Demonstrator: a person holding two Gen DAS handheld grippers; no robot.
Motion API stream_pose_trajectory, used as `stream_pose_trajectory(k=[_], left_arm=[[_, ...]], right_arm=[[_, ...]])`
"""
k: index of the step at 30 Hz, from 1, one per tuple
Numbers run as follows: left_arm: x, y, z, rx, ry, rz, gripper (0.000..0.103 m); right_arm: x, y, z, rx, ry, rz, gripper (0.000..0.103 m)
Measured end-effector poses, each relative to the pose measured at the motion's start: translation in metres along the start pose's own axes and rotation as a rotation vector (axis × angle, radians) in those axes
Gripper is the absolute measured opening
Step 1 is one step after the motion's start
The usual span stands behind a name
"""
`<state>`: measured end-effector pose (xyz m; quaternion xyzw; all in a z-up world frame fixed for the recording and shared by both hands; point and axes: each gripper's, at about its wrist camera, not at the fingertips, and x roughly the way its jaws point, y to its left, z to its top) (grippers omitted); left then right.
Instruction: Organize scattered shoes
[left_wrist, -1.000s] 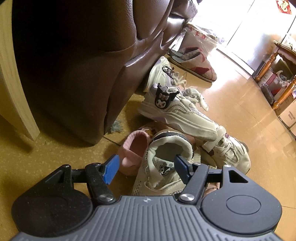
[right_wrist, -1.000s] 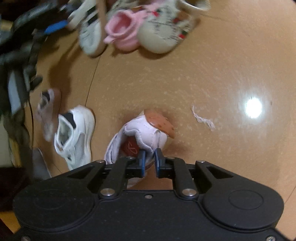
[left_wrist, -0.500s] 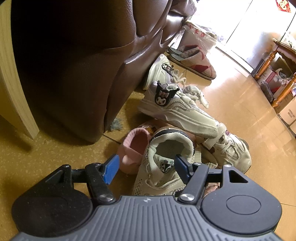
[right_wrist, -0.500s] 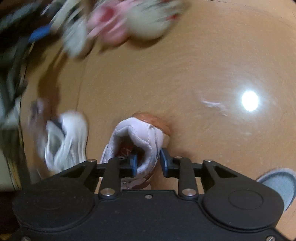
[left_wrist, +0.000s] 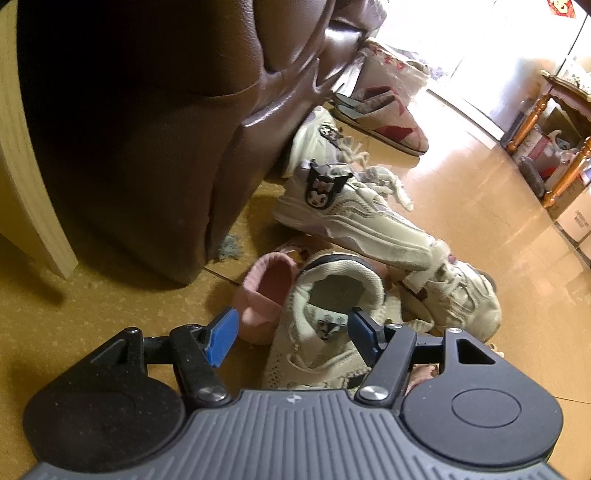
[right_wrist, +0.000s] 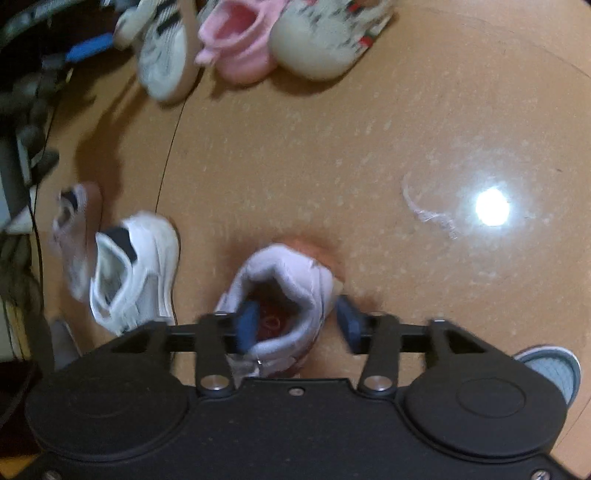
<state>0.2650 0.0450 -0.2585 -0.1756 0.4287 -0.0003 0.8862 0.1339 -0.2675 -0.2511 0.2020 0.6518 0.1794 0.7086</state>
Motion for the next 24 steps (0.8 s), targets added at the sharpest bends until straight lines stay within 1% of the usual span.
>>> stream_pose_trajectory(k=[1,2,3,5,8,12,14,18,21,24], left_arm=[[0.001,0.001,0.0,-0.009,0.001,-0.002,0.064],[0.002,0.002,0.001,-0.022,0.003,-0.006,0.055],[0.002,0.004,0.002,-0.035,0.005,-0.01,0.053],[0.006,0.006,0.005,-0.045,0.013,-0.013,0.052],[0.012,0.007,0.009,-0.059,0.018,-0.021,0.052],[0.023,0.004,0.012,-0.057,0.035,-0.009,0.052],[0.028,0.003,0.012,-0.064,0.044,-0.016,0.052],[0.035,0.001,0.011,-0.045,0.071,-0.039,0.017],[0.031,0.002,0.011,-0.066,0.078,-0.059,0.013],[0.021,0.004,0.014,-0.083,0.085,-0.097,0.012]], right_arm=[[-0.003,0.0,0.001,0.007,-0.006,-0.004,0.056],[-0.007,0.001,0.002,0.013,-0.013,-0.01,0.057],[-0.007,0.002,0.002,0.014,-0.016,-0.012,0.059],[-0.009,0.005,0.003,0.032,-0.026,-0.023,0.062],[-0.01,0.008,0.002,0.044,-0.02,-0.03,0.063],[-0.014,0.018,0.004,0.002,-0.021,-0.047,0.069],[-0.014,0.017,0.004,0.006,-0.022,-0.048,0.07],[-0.009,0.01,0.001,0.035,-0.021,-0.067,0.072],[-0.007,0.006,-0.003,0.055,-0.024,-0.081,0.073],[-0.002,-0.003,-0.008,0.102,-0.038,-0.077,0.073]])
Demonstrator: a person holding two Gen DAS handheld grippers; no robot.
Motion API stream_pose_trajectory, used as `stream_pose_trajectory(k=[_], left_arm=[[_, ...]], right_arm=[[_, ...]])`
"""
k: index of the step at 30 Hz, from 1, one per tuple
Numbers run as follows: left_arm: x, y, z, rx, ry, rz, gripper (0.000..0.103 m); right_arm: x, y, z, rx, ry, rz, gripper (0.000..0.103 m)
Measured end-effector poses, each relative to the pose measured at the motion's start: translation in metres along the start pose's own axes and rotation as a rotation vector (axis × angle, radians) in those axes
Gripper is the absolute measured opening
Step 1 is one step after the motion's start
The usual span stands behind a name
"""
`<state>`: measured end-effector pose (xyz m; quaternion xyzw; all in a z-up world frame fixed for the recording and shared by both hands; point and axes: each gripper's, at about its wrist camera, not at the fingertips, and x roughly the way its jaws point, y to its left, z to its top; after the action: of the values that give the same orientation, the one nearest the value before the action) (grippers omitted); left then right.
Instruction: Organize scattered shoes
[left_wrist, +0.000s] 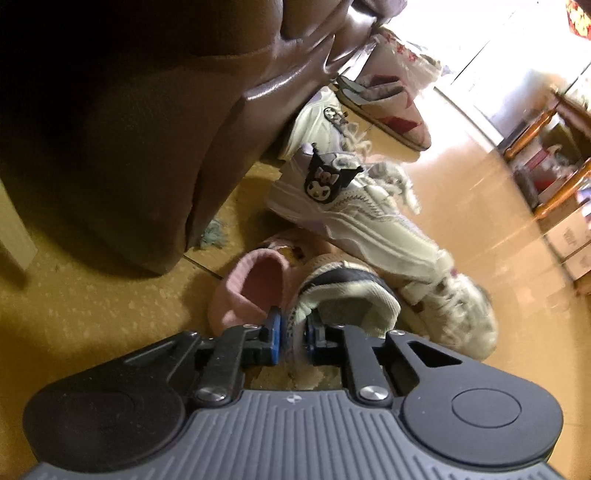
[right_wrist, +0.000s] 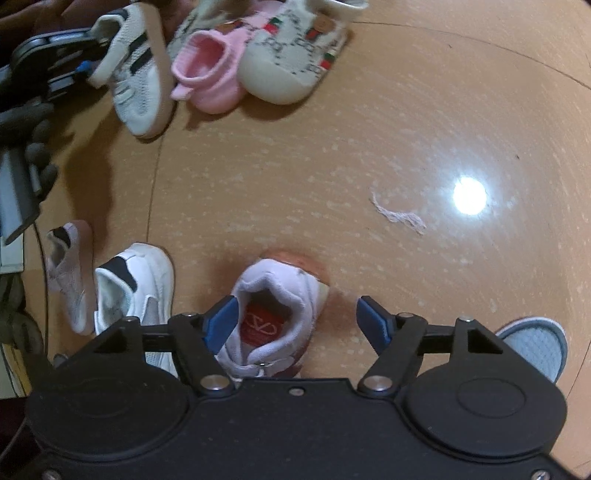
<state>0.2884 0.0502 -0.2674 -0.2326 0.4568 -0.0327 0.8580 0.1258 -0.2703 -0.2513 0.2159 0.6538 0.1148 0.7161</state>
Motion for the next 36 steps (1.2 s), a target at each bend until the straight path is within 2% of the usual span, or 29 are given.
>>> stream_pose_trajectory(k=[4,5,6,8,10,11,12,14,21,23,25,27,31,32,35,36], left_arm=[[-0.02,-0.001,0.003,0.019,-0.005,-0.017,0.012],[-0.028,0.001,0.004,0.01,-0.005,-0.024,0.012],[-0.034,0.002,0.005,-0.002,-0.003,-0.03,0.012],[-0.048,0.004,0.005,-0.016,0.002,-0.041,0.012],[-0.059,0.003,0.005,-0.01,0.008,-0.039,0.012],[-0.069,0.003,0.003,-0.002,0.014,-0.036,0.012],[-0.075,0.003,0.002,0.003,0.019,-0.033,0.012],[-0.091,0.004,-0.003,0.019,0.03,-0.022,0.012],[-0.141,0.01,-0.02,0.103,0.044,0.049,0.012],[-0.152,0.014,-0.024,0.105,0.046,0.061,0.012],[-0.164,0.019,-0.028,0.103,0.046,0.073,0.012],[-0.176,0.024,-0.029,0.09,0.041,0.079,0.012],[-0.184,0.034,-0.023,0.067,0.037,0.069,0.012],[-0.181,0.036,-0.02,0.067,0.044,0.057,0.012],[-0.162,0.041,-0.014,0.052,0.059,0.04,0.012],[-0.156,0.042,-0.013,0.047,0.064,0.038,0.012]], right_arm=[[0.007,-0.007,-0.005,0.037,-0.015,0.01,0.07],[0.008,-0.008,-0.006,0.039,-0.026,0.011,0.066],[0.009,-0.008,-0.007,0.04,-0.037,0.012,0.05],[0.013,-0.01,-0.01,0.046,-0.045,0.017,0.034],[0.016,-0.008,-0.013,0.035,-0.059,0.018,0.027],[0.017,-0.005,-0.015,0.021,-0.068,0.015,0.019],[0.018,-0.003,-0.017,0.007,-0.078,0.012,0.019],[0.02,0.014,-0.017,-0.126,-0.069,-0.049,0.017],[0.024,0.03,-0.016,-0.313,0.0,-0.128,0.014],[0.025,0.033,-0.016,-0.346,0.011,-0.133,0.014],[0.029,0.048,-0.021,-0.472,0.016,-0.145,0.015],[0.033,0.053,-0.023,-0.495,0.027,-0.14,0.014],[0.036,0.046,-0.024,-0.348,0.008,-0.138,0.015],[0.034,0.043,-0.023,-0.314,0.002,-0.15,0.022],[0.031,0.038,-0.019,-0.255,0.005,-0.121,0.028],[0.028,0.037,-0.019,-0.231,0.003,-0.11,0.04]])
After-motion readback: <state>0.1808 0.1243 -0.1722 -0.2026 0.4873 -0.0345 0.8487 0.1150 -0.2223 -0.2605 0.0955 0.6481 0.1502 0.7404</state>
